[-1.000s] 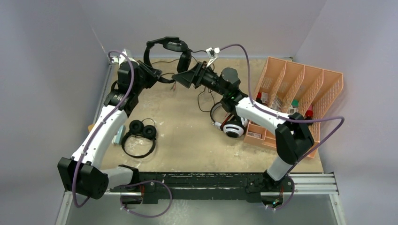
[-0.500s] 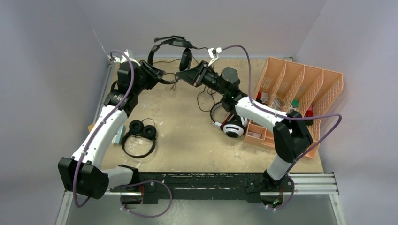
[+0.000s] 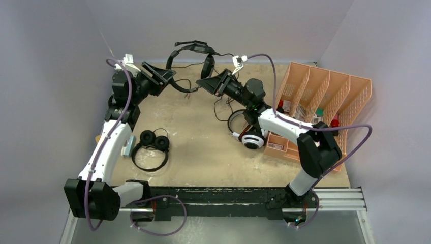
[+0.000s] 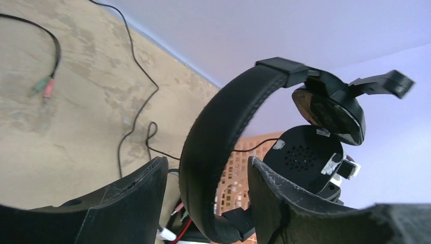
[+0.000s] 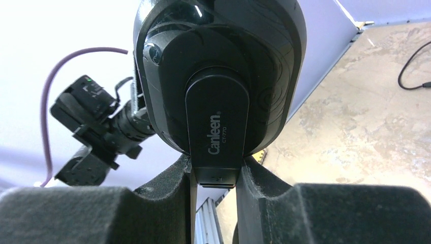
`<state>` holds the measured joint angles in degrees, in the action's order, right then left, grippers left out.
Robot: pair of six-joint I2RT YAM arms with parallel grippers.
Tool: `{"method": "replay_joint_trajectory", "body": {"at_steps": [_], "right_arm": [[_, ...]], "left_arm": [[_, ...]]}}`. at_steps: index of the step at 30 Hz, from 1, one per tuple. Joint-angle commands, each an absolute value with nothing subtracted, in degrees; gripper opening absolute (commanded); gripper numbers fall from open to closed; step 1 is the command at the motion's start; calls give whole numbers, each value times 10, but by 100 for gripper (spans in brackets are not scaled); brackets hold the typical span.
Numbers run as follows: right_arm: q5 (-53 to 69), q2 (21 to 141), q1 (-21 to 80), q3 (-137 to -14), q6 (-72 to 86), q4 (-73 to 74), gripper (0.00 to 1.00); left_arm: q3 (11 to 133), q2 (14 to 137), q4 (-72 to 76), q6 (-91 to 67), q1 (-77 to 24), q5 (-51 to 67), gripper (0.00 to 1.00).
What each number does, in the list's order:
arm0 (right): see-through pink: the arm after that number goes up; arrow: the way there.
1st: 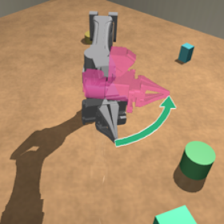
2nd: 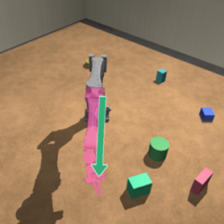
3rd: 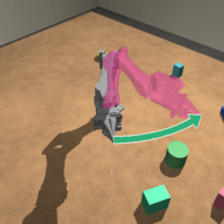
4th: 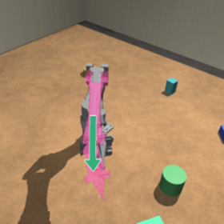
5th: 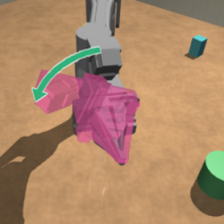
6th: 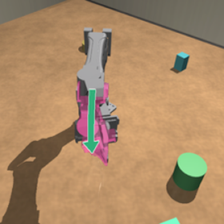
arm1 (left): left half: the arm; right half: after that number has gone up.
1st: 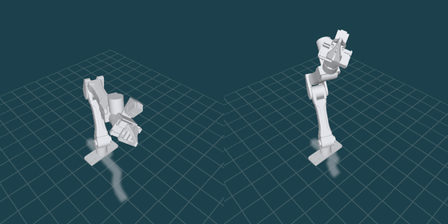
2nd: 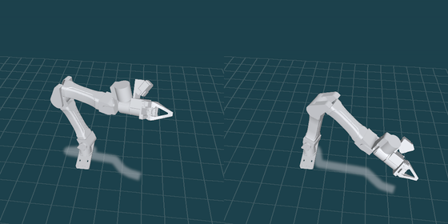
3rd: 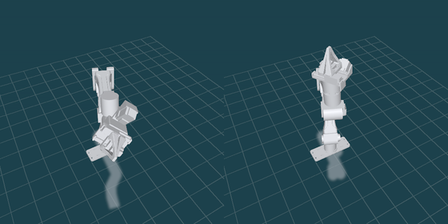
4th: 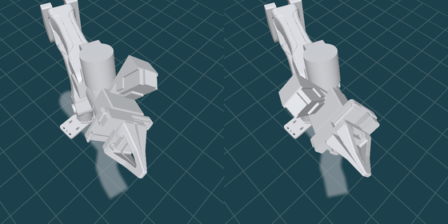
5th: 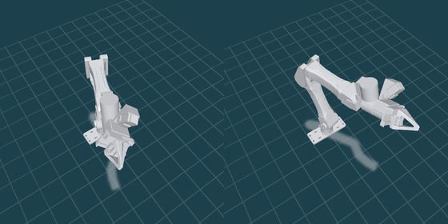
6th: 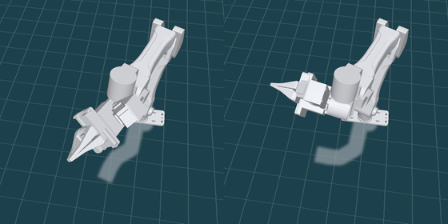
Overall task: Wrap the headphones
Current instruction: Adjust the headphones.
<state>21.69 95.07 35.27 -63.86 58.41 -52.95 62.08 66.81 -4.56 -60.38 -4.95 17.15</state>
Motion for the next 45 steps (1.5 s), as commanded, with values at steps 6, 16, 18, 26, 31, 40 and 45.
{"method": "replay_joint_trajectory", "body": {"at_steps": [6, 16, 18, 26, 31, 40, 45], "right_arm": [[193, 936, 355, -658, 607, -643, 0], [199, 946, 358, -660, 620, -654, 0], [206, 947, 357, -660, 625, -650, 0], [275, 873, 319, -632, 472, -407, 63], [288, 802, 302, -633, 255, -175, 86], [273, 718, 211, -627, 121, -54, 99], [281, 757, 179, -641, 169, -135, 99]], "left_arm": [[600, 683, 79, -643, -57, 226, 43], [609, 712, 113, -644, -78, 224, 30], [614, 711, 100, -634, -78, 219, 18], [676, 712, -38, -564, -71, 176, 0], [714, 706, -92, -533, -63, 137, 0], [799, 720, -145, -525, -60, 128, 0], [855, 722, -149, -542, -60, 141, 0]]}}
